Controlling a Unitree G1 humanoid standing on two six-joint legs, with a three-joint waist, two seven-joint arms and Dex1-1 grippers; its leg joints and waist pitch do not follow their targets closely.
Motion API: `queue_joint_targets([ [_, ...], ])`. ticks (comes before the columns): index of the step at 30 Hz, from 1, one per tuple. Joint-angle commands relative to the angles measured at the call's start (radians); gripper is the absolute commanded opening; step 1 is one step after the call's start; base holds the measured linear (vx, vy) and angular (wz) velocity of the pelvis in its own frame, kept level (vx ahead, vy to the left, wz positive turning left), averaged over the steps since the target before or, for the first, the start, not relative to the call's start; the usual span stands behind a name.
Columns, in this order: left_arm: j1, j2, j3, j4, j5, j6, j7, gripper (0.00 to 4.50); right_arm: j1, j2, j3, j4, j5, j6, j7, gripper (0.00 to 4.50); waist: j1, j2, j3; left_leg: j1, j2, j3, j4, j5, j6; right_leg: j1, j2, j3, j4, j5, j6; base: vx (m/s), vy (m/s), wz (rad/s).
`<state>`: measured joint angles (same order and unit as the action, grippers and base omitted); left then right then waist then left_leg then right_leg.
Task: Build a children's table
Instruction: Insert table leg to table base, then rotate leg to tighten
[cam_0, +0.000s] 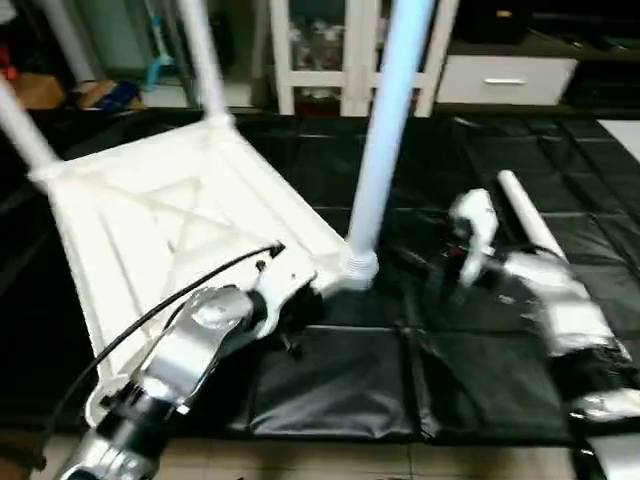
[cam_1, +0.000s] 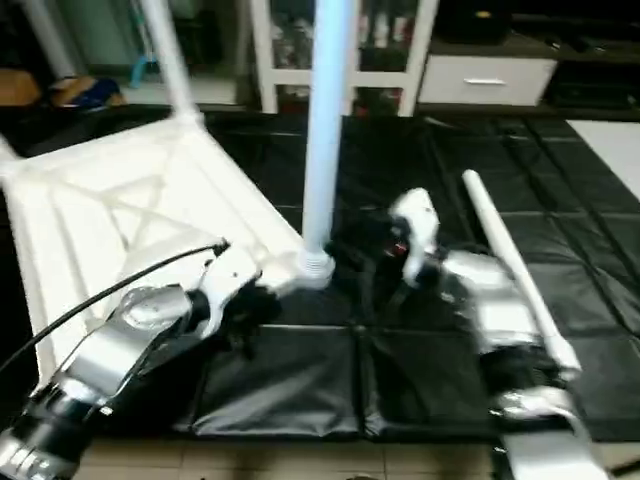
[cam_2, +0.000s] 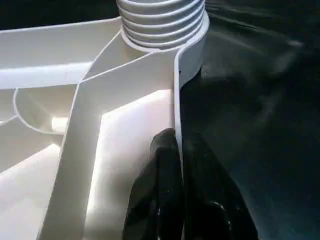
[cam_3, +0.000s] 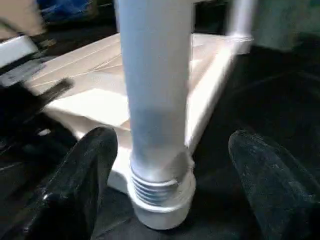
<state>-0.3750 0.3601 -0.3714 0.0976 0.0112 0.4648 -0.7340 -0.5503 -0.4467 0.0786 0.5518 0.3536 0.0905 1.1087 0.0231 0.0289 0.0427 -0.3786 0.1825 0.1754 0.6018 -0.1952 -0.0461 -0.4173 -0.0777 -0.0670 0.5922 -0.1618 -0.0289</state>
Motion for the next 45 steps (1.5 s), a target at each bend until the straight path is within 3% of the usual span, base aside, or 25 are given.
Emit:
queue_joint_targets([
  [1,0.033,0.015,-0.070,-0.013,-0.020,-0.011,-0.081,0.00,0.007,-0.037,0.027,-0.042,0.009,0.029,0.087,3.87,0.002,-0.008,-0.061,0.013,0.047,-0.009,-0.068,-0.188,0.105,0.059,-0.055,0.037,-0.064,-0.204,-0.229,0.000,0.000,0.00],
  [3,0.038,0.029,-0.082,-0.021,-0.024,-0.024,-0.113,0.00,0.008,-0.066,0.046,-0.045,-0.006,0.025,0.136,3.87,0.011,-0.011,-0.057,0.019,0.047,-0.004,-0.068,-0.198,0.105,0.050,-0.056,0.040,-0.070,-0.228,-0.226,0.000,0.000,0.00],
  [10,0.045,0.050,-0.097,-0.041,-0.037,-0.042,-0.184,0.00,-0.023,-0.089,0.063,-0.028,-0.042,0.003,0.205,3.87,0.015,-0.014,-0.054,0.022,0.046,-0.006,-0.072,-0.234,0.070,0.050,-0.059,0.041,-0.078,-0.336,-0.191,0.000,0.000,0.00],
  [18,0.039,0.050,-0.098,-0.048,-0.040,-0.045,-0.206,0.00,-0.069,-0.096,0.100,0.016,-0.074,-0.029,0.280,3.87,0.015,-0.014,-0.058,0.018,0.047,-0.008,-0.070,-0.202,0.079,0.054,-0.059,0.040,-0.072,-0.300,-0.199,0.000,0.000,0.00],
  [21,0.038,0.054,-0.101,-0.057,-0.045,-0.046,-0.220,0.00,-0.087,-0.096,0.115,0.036,-0.091,-0.030,0.331,3.58,0.015,-0.017,-0.061,0.013,0.046,-0.008,-0.067,-0.167,0.091,0.060,-0.060,0.039,-0.064,-0.254,-0.213,0.000,0.000,0.00],
  [26,0.033,0.055,-0.101,-0.056,-0.047,-0.049,-0.229,0.00,-0.106,-0.106,0.145,0.074,-0.118,-0.047,0.380,3.24,0.019,-0.016,-0.063,0.016,0.047,-0.006,-0.063,-0.147,0.109,0.060,-0.059,0.039,-0.056,-0.194,-0.242,0.000,0.000,0.00],
  [41,0.036,0.054,-0.103,-0.065,-0.042,-0.040,-0.237,0.00,-0.156,-0.073,0.141,0.169,-0.150,-0.092,0.419,2.05,0.026,-0.018,-0.063,0.020,0.050,0.001,-0.063,-0.170,0.105,0.058,-0.060,0.037,-0.056,-0.217,-0.237,0.000,0.000,0.00],
  [45,0.041,0.054,-0.103,-0.069,-0.042,-0.040,-0.237,0.00,-0.148,-0.071,0.138,0.166,-0.148,-0.089,0.424,1.96,0.027,-0.016,-0.064,0.019,0.050,0.003,-0.063,-0.171,0.106,0.058,-0.062,0.037,-0.056,-0.220,-0.234,0.000,0.000,0.00],
])
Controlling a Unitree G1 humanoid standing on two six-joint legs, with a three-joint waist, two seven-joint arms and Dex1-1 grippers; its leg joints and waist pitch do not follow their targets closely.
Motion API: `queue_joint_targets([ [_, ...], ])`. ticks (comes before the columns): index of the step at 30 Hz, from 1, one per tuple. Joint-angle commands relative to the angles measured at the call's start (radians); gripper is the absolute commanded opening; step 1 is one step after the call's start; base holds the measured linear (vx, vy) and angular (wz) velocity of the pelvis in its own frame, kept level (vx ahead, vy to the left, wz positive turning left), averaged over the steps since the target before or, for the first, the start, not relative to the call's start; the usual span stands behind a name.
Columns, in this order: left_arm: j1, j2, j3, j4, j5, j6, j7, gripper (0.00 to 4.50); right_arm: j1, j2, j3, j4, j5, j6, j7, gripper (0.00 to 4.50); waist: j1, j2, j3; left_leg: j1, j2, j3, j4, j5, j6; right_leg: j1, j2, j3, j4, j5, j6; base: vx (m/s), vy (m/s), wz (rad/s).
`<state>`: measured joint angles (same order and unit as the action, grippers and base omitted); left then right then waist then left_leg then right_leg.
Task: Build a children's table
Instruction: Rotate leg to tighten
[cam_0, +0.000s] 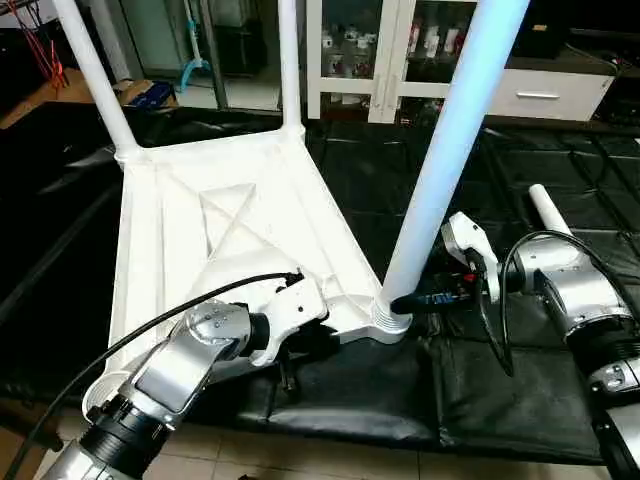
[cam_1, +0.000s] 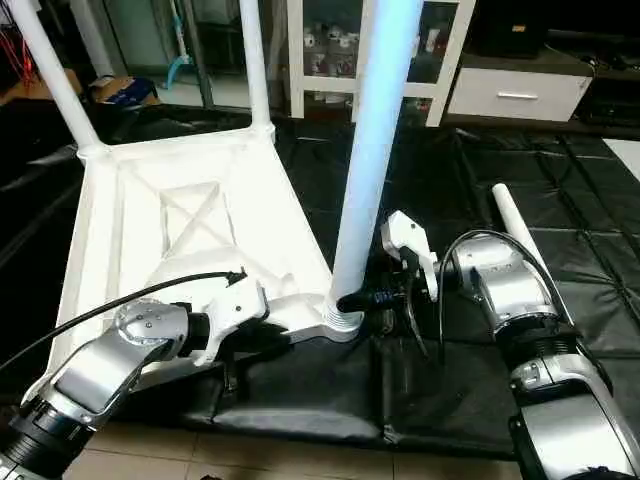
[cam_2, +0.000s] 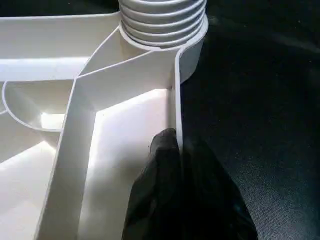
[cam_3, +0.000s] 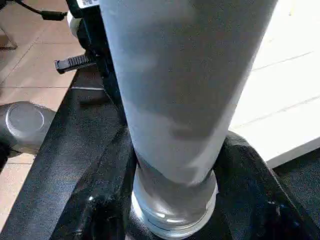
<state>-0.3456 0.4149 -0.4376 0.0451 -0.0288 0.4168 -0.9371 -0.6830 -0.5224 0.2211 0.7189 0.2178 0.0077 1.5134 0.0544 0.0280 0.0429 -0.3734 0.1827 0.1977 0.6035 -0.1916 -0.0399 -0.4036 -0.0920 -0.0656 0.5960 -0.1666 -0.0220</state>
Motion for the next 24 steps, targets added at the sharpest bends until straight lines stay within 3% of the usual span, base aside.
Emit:
queue_joint_targets([
  [1,0.013,-0.001,-0.037,-0.016,-0.001,0.008,-0.034,0.00,-0.010,0.007,-0.007,-0.001,-0.008,-0.002,0.017,1.96,-0.005,-0.017,-0.064,0.013,0.049,-0.019,-0.064,-0.174,0.100,0.045,-0.048,0.036,-0.059,-0.213,-0.240,0.000,0.000,0.00],
  [7,0.017,0.000,-0.035,-0.014,-0.001,0.006,-0.030,0.00,0.024,0.021,-0.025,-0.008,0.013,0.011,-0.010,1.92,-0.004,-0.017,-0.065,0.012,0.049,-0.019,-0.064,-0.167,0.102,0.046,-0.049,0.036,-0.059,-0.213,-0.237,0.000,0.000,0.00],
  [12,0.005,-0.044,0.005,0.021,0.002,0.021,0.049,0.00,0.065,0.070,-0.093,-0.001,0.034,0.013,-0.170,1.91,-0.009,-0.019,-0.060,0.013,0.048,-0.019,-0.066,-0.199,0.088,0.042,-0.049,0.037,-0.068,-0.276,-0.220,0.000,0.000,0.00],
  [16,-0.009,-0.106,0.040,0.062,0.002,0.049,0.136,0.00,0.110,0.124,-0.124,0.019,0.006,-0.022,-0.346,1.90,-0.029,-0.018,-0.055,0.017,0.043,-0.026,-0.076,-0.290,0.038,0.039,-0.049,0.033,-0.083,-0.415,-0.170,0.000,0.000,0.00],
  [17,-0.022,-0.126,0.045,0.087,0.010,0.053,0.164,0.00,0.121,0.152,-0.136,0.032,-0.007,-0.027,-0.427,1.90,-0.035,-0.017,-0.054,0.013,0.042,-0.029,-0.077,-0.311,0.034,0.041,-0.049,0.031,-0.086,-0.449,-0.154,0.000,0.000,0.00],
  [20,-0.050,-0.161,0.056,0.125,0.021,0.063,0.209,0.00,0.131,0.199,-0.150,0.056,-0.034,-0.045,-0.564,1.89,-0.048,-0.016,-0.051,0.019,0.037,-0.031,-0.076,-0.357,0.020,0.031,-0.050,0.027,-0.099,-0.527,-0.123,0.000,0.000,0.00],
  [21,-0.063,-0.175,0.063,0.140,0.025,0.069,0.230,0.00,0.131,0.221,-0.155,0.065,-0.044,-0.052,-0.620,1.89,-0.062,-0.017,-0.049,0.015,0.034,-0.035,-0.077,-0.382,0.015,0.031,-0.050,0.021,-0.106,-0.580,-0.097,0.000,0.000,0.00],
  [22,-0.077,-0.192,0.072,0.157,0.034,0.075,0.258,0.00,0.131,0.244,-0.160,0.072,-0.064,-0.059,-0.690,1.89,-0.063,-0.011,-0.048,0.017,0.034,-0.037,-0.077,-0.392,0.012,0.030,-0.051,0.019,-0.109,-0.596,-0.090,0.000,0.000,0.00],
  [24,-0.107,-0.227,0.094,0.197,0.054,0.087,0.325,0.00,0.125,0.296,-0.166,0.087,-0.098,-0.072,-0.832,1.89,-0.077,-0.008,-0.048,0.019,0.030,-0.040,-0.077,-0.422,0.003,0.024,-0.049,0.012,-0.119,-0.631,-0.068,0.000,0.000,0.00],
])
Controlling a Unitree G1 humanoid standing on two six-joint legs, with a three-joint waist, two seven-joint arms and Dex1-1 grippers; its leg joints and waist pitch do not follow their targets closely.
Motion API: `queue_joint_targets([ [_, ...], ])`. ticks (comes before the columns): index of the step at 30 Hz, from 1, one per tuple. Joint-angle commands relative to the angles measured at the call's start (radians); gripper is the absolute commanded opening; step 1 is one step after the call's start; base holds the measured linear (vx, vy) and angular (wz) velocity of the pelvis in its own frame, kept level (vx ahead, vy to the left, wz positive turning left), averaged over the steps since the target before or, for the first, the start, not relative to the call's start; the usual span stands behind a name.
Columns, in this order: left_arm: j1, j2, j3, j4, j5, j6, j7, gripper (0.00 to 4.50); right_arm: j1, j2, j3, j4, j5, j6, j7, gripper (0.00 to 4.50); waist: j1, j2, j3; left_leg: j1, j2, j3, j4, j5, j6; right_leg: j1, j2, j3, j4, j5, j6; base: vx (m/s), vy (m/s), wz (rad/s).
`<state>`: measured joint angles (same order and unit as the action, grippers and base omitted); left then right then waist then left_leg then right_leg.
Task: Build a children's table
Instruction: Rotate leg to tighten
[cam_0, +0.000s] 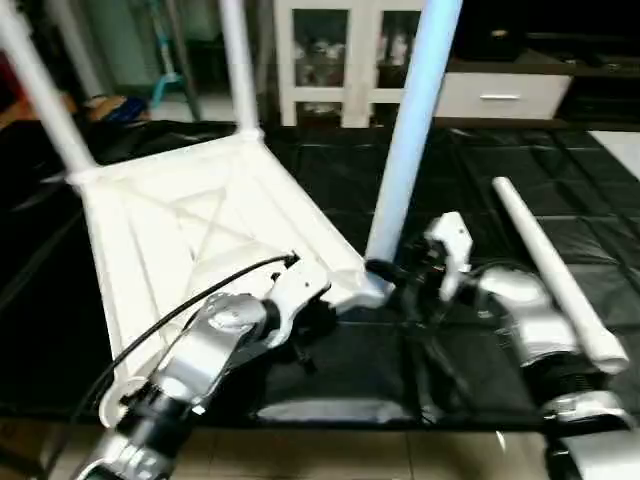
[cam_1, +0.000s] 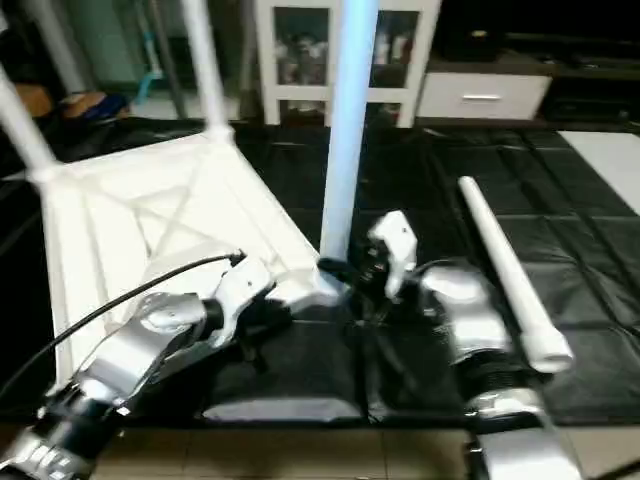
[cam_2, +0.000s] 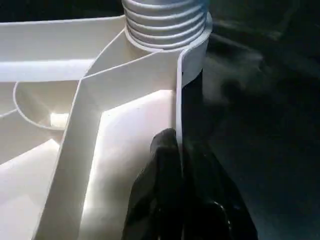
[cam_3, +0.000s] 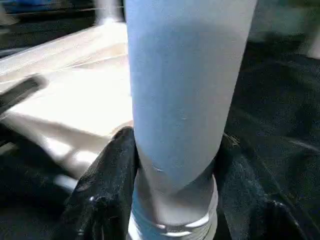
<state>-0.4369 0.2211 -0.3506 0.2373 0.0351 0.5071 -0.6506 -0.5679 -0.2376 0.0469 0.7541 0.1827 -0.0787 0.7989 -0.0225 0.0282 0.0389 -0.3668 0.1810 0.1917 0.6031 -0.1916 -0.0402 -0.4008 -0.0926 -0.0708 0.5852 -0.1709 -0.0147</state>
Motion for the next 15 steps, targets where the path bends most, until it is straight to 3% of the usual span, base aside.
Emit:
queue_joint_targets([
  [1,-0.021,-0.039,0.011,0.012,-0.008,-0.002,0.050,0.00,0.009,0.018,0.008,0.054,-0.068,0.013,-0.139,1.89,-0.009,-0.008,-0.046,0.014,0.032,-0.039,-0.078,-0.439,-0.001,0.024,-0.049,0.011,-0.111,-0.628,-0.069,0.000,0.000,0.00],
  [3,-0.061,-0.088,0.047,0.067,0.014,0.010,0.164,0.00,-0.017,0.093,-0.006,0.087,-0.091,0.005,-0.327,1.88,-0.021,-0.004,-0.045,0.005,0.034,-0.047,-0.085,-0.457,-0.002,0.031,-0.049,0.004,-0.111,-0.600,-0.071,0.000,0.000,0.00],
  [6,-0.098,-0.135,0.077,0.118,0.039,0.005,0.273,0.00,-0.053,0.173,-0.001,0.120,-0.134,-0.010,-0.516,1.88,-0.051,0.009,-0.044,0.009,0.034,-0.064,-0.090,-0.552,-0.012,0.034,-0.051,-0.019,-0.121,-0.578,-0.074,0.000,0.000,0.00],
  [8,-0.104,-0.142,0.080,0.124,0.042,0.003,0.285,0.00,-0.060,0.188,-0.001,0.126,-0.140,-0.011,-0.546,1.88,-0.058,0.010,-0.045,0.008,0.035,-0.068,-0.093,-0.570,-0.014,0.039,-0.052,-0.024,-0.122,-0.550,-0.077,0.000,0.000,0.00],
  [9,-0.107,-0.147,0.080,0.127,0.045,0.001,0.287,0.00,-0.066,0.204,0.004,0.128,-0.147,-0.017,-0.560,1.88,-0.062,0.012,-0.046,0.013,0.036,-0.067,-0.094,-0.585,-0.010,0.036,-0.054,-0.023,-0.125,-0.517,-0.087,0.000,0.000,0.00],
  [11,-0.103,-0.148,0.078,0.123,0.043,-0.007,0.278,0.00,-0.071,0.232,0.016,0.124,-0.144,-0.032,-0.529,1.88,-0.065,0.002,-0.044,0.009,0.035,-0.063,-0.094,-0.579,0.003,0.034,-0.057,-0.020,-0.126,-0.501,-0.103,0.000,0.000,0.00],
  [14,-0.091,-0.135,0.073,0.112,0.040,-0.016,0.256,0.00,-0.062,0.247,0.029,0.099,-0.124,-0.060,-0.441,1.88,-0.062,0.002,-0.045,0.008,0.035,-0.060,-0.094,-0.560,0.010,0.035,-0.061,-0.013,-0.123,-0.493,-0.111,0.000,0.000,0.00],
  [15,-0.083,-0.124,0.072,0.103,0.037,-0.019,0.242,0.00,-0.056,0.243,0.033,0.079,-0.118,-0.071,-0.411,1.88,-0.059,0.007,-0.045,0.006,0.035,-0.060,-0.094,-0.544,0.012,0.036,-0.062,-0.009,-0.120,-0.478,-0.119,0.000,0.000,0.00],
])
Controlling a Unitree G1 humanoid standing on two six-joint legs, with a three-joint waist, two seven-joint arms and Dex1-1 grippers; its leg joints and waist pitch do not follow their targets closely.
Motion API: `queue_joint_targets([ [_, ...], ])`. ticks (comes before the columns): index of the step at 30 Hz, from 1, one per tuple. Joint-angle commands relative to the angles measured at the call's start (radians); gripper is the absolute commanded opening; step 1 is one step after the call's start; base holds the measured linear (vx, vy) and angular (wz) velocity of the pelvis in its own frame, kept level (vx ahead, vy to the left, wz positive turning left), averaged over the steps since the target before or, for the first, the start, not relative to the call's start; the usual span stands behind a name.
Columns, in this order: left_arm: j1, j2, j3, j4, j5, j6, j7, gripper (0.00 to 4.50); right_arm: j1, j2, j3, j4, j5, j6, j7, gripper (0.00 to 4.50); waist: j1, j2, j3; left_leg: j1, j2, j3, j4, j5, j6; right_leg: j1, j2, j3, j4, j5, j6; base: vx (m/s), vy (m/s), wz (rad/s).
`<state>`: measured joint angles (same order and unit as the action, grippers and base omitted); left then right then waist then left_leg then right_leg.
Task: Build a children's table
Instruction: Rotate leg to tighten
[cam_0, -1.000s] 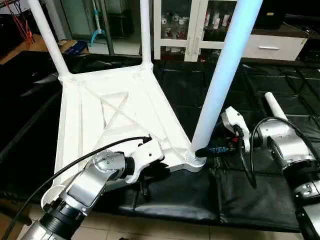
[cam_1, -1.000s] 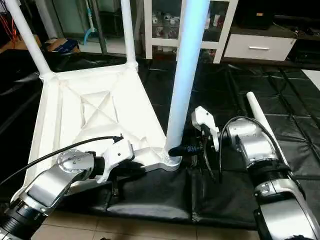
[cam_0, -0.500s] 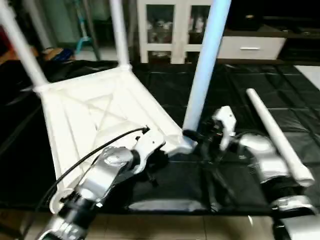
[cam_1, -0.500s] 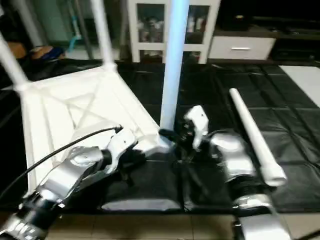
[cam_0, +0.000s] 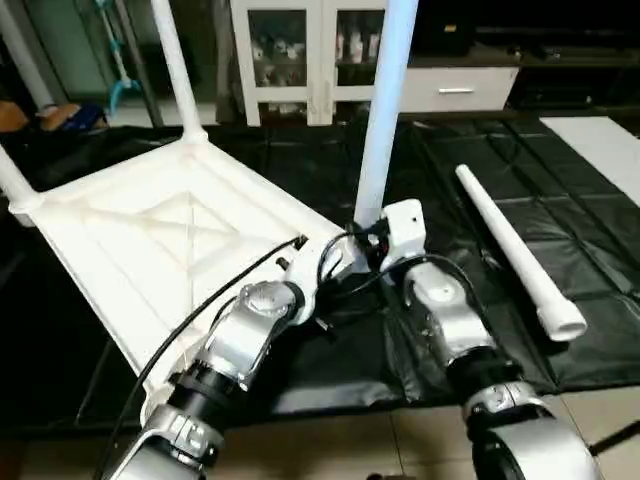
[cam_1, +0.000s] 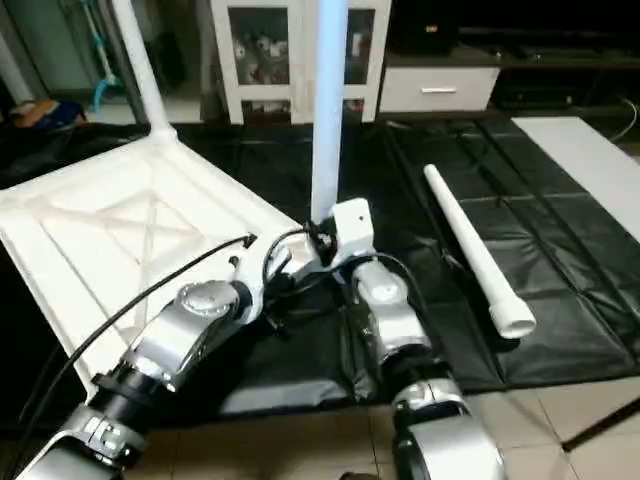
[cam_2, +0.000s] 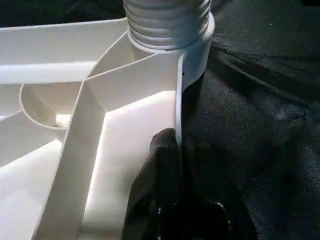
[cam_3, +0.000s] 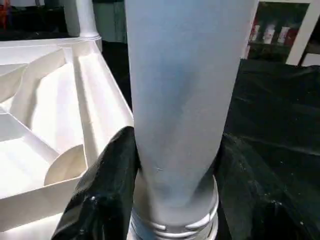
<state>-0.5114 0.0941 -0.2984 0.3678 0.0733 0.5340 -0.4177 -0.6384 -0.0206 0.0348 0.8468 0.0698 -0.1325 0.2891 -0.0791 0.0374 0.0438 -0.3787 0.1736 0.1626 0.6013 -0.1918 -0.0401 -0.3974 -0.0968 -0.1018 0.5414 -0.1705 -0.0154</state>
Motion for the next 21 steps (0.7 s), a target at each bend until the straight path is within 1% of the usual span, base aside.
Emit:
queue_joint_targets([
  [1,-0.005,0.006,0.020,-0.029,-0.002,-0.046,0.006,0.00,0.016,0.023,0.049,-0.019,-0.009,-0.028,0.100,2.23,0.000,-0.005,-0.053,0.014,0.044,-0.028,-0.092,-0.518,0.017,0.035,-0.060,0.026,-0.072,-0.446,-0.130,0.000,0.000,0.00],
  [2,-0.001,0.015,0.013,-0.031,-0.002,-0.059,-0.010,0.00,0.017,0.019,0.049,-0.030,0.000,-0.026,0.122,2.44,0.004,-0.005,-0.055,0.012,0.045,-0.025,-0.092,-0.484,0.025,0.035,-0.060,0.031,-0.068,-0.406,-0.148,0.000,0.000,0.00],
  [3,0.001,0.018,0.010,-0.032,-0.002,-0.062,-0.016,0.00,0.017,0.018,0.049,-0.035,0.004,-0.023,0.130,2.58,0.006,-0.006,-0.055,0.012,0.045,-0.023,-0.091,-0.471,0.029,0.035,-0.059,0.033,-0.065,-0.389,-0.156,0.000,0.000,0.00],
  [4,0.011,0.029,0.006,-0.042,-0.005,-0.061,-0.035,0.00,0.018,0.006,0.045,-0.060,0.016,-0.016,0.147,2.58,0.009,-0.006,-0.056,0.010,0.044,-0.019,-0.089,-0.447,0.040,0.036,-0.059,0.035,-0.063,-0.372,-0.167,0.000,0.000,0.00],
  [5,0.017,0.036,0.001,-0.048,-0.008,-0.065,-0.051,0.00,0.018,-0.002,0.041,-0.075,0.024,-0.011,0.157,2.81,0.009,-0.008,-0.056,0.007,0.044,-0.018,-0.089,-0.434,0.046,0.039,-0.059,0.035,-0.062,-0.372,-0.167,0.000,0.000,0.00],
  [6,0.031,0.054,-0.010,-0.065,-0.015,-0.074,-0.087,0.00,0.018,-0.021,0.030,-0.108,0.041,-0.001,0.177,2.92,0.015,-0.002,-0.058,0.008,0.046,-0.016,-0.088,-0.404,0.056,0.037,-0.059,0.038,-0.060,-0.369,-0.170,0.000,0.000,0.00],
  [7,0.033,0.057,-0.012,-0.067,-0.016,-0.075,-0.093,0.00,0.019,-0.024,0.029,-0.114,0.045,0.004,0.185,2.92,0.015,-0.004,-0.058,0.006,0.048,-0.017,-0.088,-0.395,0.058,0.038,-0.058,0.037,-0.060,-0.365,-0.171,0.000,0.000,0.00],
  [8,0.052,0.086,-0.037,-0.091,-0.021,-0.096,-0.150,0.00,0.023,-0.054,0.017,-0.167,0.088,0.052,0.256,3.05,0.016,-0.005,-0.058,0.004,0.049,-0.017,-0.089,-0.392,0.063,0.041,-0.057,0.037,-0.058,-0.369,-0.170,0.000,0.000,0.00],
  [9,0.073,0.119,-0.068,-0.119,-0.029,-0.122,-0.221,0.00,0.032,-0.091,0.017,-0.220,0.124,0.103,0.343,3.14,0.020,-0.005,-0.058,0.006,0.049,-0.017,-0.089,-0.392,0.065,0.040,-0.055,0.036,-0.059,-0.373,-0.164,0.000,0.000,0.00],
  [10,0.080,0.129,-0.075,-0.128,-0.032,-0.126,-0.240,0.00,0.036,-0.105,0.022,-0.234,0.130,0.114,0.371,3.25,0.025,-0.004,-0.058,0.008,0.052,-0.015,-0.089,-0.391,0.068,0.037,-0.055,0.041,-0.057,-0.369,-0.164,0.000,0.000,0.00],
  [11,0.097,0.156,-0.096,-0.153,-0.041,-0.135,-0.293,0.00,0.045,-0.147,0.035,-0.269,0.142,0.143,0.447,3.25,0.028,-0.002,-0.058,0.009,0.052,-0.015,-0.089,-0.389,0.067,0.037,-0.053,0.041,-0.055,-0.364,-0.167,0.000,0.000,0.00],
  [12,0.109,0.176,-0.112,-0.171,-0.045,-0.155,-0.332,0.00,0.053,-0.180,0.048,-0.290,0.143,0.150,0.505,3.44,0.036,-0.002,-0.055,0.011,0.053,-0.011,-0.087,-0.387,0.066,0.032,-0.054,0.044,-0.055,-0.367,-0.170,0.000,0.000,0.00],
  [13,0.123,0.195,-0.124,-0.193,-0.056,-0.152,-0.370,0.00,0.063,-0.216,0.057,-0.307,0.148,0.154,0.564,3.44,0.049,-0.002,-0.056,0.020,0.054,-0.007,-0.084,-0.392,0.060,0.025,-0.052,0.048,-0.056,-0.379,-0.171,0.000,0.000,0.00],
  [14,0.134,0.211,-0.132,-0.211,-0.062,-0.147,-0.395,0.00,0.072,-0.251,0.065,-0.320,0.148,0.154,0.618,3.44,0.060,-0.001,-0.056,0.031,0.055,-0.001,-0.082,-0.389,0.056,0.016,-0.050,0.052,-0.055,-0.369,-0.178,0.000,0.000,0.00],
  [15,0.146,0.233,-0.145,-0.229,-0.067,-0.147,-0.429,0.00,0.086,-0.301,0.080,-0.336,0.149,0.148,0.694,3.44,0.068,0.000,-0.057,0.032,0.057,0.002,-0.082,-0.372,0.052,0.016,-0.050,0.055,-0.051,-0.352,-0.187,0.047,-0.032,0.22],
  [16,0.154,0.246,-0.151,-0.242,-0.075,-0.143,-0.453,0.00,0.095,-0.333,0.089,-0.346,0.151,0.151,0.745,3.44,0.083,0.004,-0.059,0.036,0.058,0.007,-0.080,-0.345,0.054,0.017,-0.045,0.056,-0.047,-0.305,-0.198,0.054,-0.018,0.20],
  [17,0.164,0.261,-0.156,-0.258,-0.082,-0.143,-0.479,0.00,0.107,-0.375,0.099,-0.358,0.154,0.156,0.812,3.44,0.089,0.002,-0.061,0.036,0.060,0.009,-0.080,-0.322,0.057,0.019,-0.045,0.058,-0.042,-0.273,-0.206,0.054,-0.018,0.20],
  [18,0.170,0.268,-0.156,-0.267,-0.086,-0.143,-0.491,0.00,0.114,-0.402,0.104,-0.364,0.157,0.159,0.853,3.44,0.098,0.003,-0.062,0.036,0.062,0.014,-0.078,-0.290,0.062,0.019,-0.042,0.060,-0.035,-0.221,-0.224,0.060,-0.002,0.16],
  [19,0.172,0.271,-0.153,-0.271,-0.089,-0.143,-0.494,0.00,0.118,-0.423,0.108,-0.371,0.160,0.170,0.884,3.44,0.102,-0.005,-0.062,0.028,0.059,0.018,-0.075,-0.263,0.070,0.023,-0.039,0.065,-0.025,-0.196,-0.231,0.054,0.008,0.06],
  [20,0.175,0.274,-0.150,-0.275,-0.091,-0.143,-0.498,0.00,0.121,-0.444,0.113,-0.373,0.160,0.174,0.913,3.44,0.108,-0.007,-0.065,0.023,0.059,0.020,-0.075,-0.233,0.077,0.030,-0.040,0.068,-0.017,-0.181,-0.235,0.054,0.008,0.06],
  [21,0.177,0.277,-0.148,-0.279,-0.095,-0.140,-0.503,0.00,0.123,-0.461,0.119,-0.372,0.156,0.176,0.937,3.44,0.110,-0.005,-0.066,0.024,0.060,0.020,-0.074,-0.217,0.081,0.032,-0.040,0.069,-0.014,-0.170,-0.237,0.000,0.000,0.00],
])
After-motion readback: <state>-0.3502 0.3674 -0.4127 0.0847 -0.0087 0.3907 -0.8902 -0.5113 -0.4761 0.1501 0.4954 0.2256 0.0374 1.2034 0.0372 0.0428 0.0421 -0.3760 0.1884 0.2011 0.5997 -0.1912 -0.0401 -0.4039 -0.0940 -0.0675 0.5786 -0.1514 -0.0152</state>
